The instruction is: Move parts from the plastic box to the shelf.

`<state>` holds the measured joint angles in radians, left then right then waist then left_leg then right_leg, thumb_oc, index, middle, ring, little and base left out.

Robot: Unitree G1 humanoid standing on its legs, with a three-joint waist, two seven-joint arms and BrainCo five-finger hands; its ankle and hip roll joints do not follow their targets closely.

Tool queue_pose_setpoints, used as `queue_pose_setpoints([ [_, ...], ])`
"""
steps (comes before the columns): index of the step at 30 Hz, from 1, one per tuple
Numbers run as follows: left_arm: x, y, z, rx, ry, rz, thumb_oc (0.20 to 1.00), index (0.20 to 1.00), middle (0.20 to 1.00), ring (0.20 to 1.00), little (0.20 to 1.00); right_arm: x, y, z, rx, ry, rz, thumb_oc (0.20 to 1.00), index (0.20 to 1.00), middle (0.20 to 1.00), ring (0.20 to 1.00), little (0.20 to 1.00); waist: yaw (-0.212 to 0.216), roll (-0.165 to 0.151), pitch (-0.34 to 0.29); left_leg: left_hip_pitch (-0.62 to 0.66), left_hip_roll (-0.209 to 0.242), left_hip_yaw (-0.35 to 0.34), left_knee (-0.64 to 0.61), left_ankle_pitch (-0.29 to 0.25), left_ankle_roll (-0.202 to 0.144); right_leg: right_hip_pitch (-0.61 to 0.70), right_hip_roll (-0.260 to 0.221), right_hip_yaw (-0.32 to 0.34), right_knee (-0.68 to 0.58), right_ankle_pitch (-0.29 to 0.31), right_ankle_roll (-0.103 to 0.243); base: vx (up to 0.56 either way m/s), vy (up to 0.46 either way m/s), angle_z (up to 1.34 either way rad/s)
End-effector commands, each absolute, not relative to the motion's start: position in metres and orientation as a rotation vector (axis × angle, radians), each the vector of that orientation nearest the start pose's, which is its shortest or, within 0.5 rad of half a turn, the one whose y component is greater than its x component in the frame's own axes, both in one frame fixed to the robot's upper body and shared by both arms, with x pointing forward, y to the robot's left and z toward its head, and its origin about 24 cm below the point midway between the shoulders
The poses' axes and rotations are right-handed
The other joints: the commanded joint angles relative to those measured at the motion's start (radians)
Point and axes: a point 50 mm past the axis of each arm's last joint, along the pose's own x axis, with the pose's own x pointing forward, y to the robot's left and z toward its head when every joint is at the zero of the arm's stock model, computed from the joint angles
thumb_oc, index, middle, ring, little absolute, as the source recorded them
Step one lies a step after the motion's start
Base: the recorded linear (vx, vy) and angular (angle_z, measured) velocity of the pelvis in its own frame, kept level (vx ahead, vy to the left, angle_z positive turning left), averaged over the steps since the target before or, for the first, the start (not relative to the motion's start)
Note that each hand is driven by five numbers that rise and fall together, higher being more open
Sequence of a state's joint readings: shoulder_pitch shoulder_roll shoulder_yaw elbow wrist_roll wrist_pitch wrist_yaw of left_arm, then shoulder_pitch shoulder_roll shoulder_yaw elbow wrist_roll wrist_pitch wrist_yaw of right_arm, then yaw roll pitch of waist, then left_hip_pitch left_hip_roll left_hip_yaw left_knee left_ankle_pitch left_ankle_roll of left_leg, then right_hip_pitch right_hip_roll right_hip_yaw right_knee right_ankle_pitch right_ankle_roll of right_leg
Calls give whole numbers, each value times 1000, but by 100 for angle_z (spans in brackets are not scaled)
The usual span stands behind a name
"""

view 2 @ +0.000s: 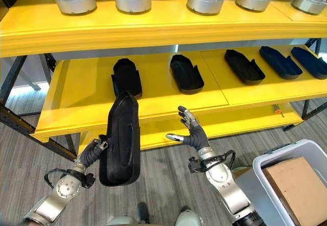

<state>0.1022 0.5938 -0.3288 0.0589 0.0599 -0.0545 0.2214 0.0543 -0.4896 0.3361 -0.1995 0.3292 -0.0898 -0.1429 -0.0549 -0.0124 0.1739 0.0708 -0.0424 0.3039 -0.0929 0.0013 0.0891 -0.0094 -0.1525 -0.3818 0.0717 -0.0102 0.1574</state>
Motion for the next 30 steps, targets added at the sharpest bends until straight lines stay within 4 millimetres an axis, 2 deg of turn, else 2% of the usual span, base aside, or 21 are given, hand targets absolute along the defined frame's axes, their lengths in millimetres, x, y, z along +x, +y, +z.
queue_pose_setpoints([
  [1,239,190,45,569,-63,-118,200,200,200,200,200,239,-162,87,-87,-200,201,1000,1000,1000,1000,1000,-36,-7,-2,51,43,108,6,-43,-92,7,9,64,-126,106,46,155,-99,33],
  [4,239,188,45,549,-66,-124,200,200,200,200,200,238,-164,86,-83,-197,180,1000,1000,1000,1000,1000,-61,-2,20,85,47,102,6,-74,-90,-86,-19,110,-125,195,86,184,-113,15],
  [5,239,186,46,541,-77,-133,200,200,200,200,200,236,-165,85,-81,-194,174,1000,1000,1000,1000,1000,-72,-8,28,86,45,109,6,-65,-83,-120,-25,126,-105,219,78,150,-117,33],
  [7,240,180,50,532,-103,-160,200,200,200,200,200,231,-172,83,-82,-185,152,1000,1000,1000,1000,1000,-97,-8,29,91,37,74,6,-69,-70,-135,5,184,-87,196,73,199,-152,33],
  [8,241,178,51,526,-105,-163,200,200,200,200,200,229,-174,82,-85,-181,147,1000,1000,1000,1000,1000,-102,-7,29,95,36,68,6,-71,-67,-141,8,191,-73,189,69,261,-179,73],
  [12,241,178,52,509,-107,-151,200,200,200,200,200,229,-177,81,-107,-183,146,1000,1000,1000,1000,1000,-98,-6,21,110,34,69,6,-76,-67,-125,29,168,-48,147,50,203,-157,76],
  [14,239,177,50,515,-100,-140,200,200,200,200,200,233,-176,79,-130,-172,144,1000,1000,1000,1000,1000,-84,-2,6,110,39,74,53,-106,-63,-71,40,140,-31,85,12,384,-259,34],
  [19,237,181,52,512,-102,-115,200,200,200,200,200,234,-176,81,-138,-180,145,1000,1000,1000,1000,1000,-71,-1,-6,102,41,88,114,-142,-60,-19,46,113,-36,48,-16,220,-175,17],
  [22,236,185,52,509,-91,-81,200,200,200,200,200,235,-175,80,-134,-178,153,1000,1000,1000,1000,1000,-64,11,-10,91,41,83,188,-193,-65,17,51,105,-39,16,-24,238,-199,-2],
  [23,236,187,52,507,-94,-62,200,200,200,200,200,234,-176,80,-136,-177,159,1000,1000,1000,1000,1000,-69,18,-10,63,54,104,279,-170,-90,41,59,91,-52,-2,-44,136,-160,-5],
  [25,236,188,53,504,-99,-53,200,200,200,200,200,234,-178,81,-142,-180,160,1000,1000,1000,1000,1000,-74,18,-8,51,69,128,338,-138,-107,44,56,83,-59,-5,-55,76,-142,4],
  [26,238,187,56,491,-118,-38,200,200,200,200,200,234,-181,84,-163,-194,156,1000,1000,1000,1000,1000,-82,20,5,-10,128,160,492,-75,-161,58,61,72,-64,-25,-81,31,-133,0],
  [27,239,186,57,488,-122,-34,200,200,200,200,200,235,-181,84,-168,-197,155,1000,1000,1000,1000,1000,-82,21,9,-30,144,158,520,-64,-168,60,62,72,-62,-30,-87,31,-123,2],
  [28,241,186,60,482,-135,-18,200,200,200,200,200,236,-181,84,-177,-201,148,1000,1000,1000,1000,1000,-83,24,19,-69,180,153,553,-44,-178,59,62,76,-49,-42,-99,22,19,18],
  [30,243,187,62,463,-140,13,200,200,200,200,200,238,-182,86,-193,-205,146,1000,1000,1000,1000,1000,-99,31,23,-53,237,174,487,-33,-171,50,50,80,-25,-55,-104,61,133,1],
])
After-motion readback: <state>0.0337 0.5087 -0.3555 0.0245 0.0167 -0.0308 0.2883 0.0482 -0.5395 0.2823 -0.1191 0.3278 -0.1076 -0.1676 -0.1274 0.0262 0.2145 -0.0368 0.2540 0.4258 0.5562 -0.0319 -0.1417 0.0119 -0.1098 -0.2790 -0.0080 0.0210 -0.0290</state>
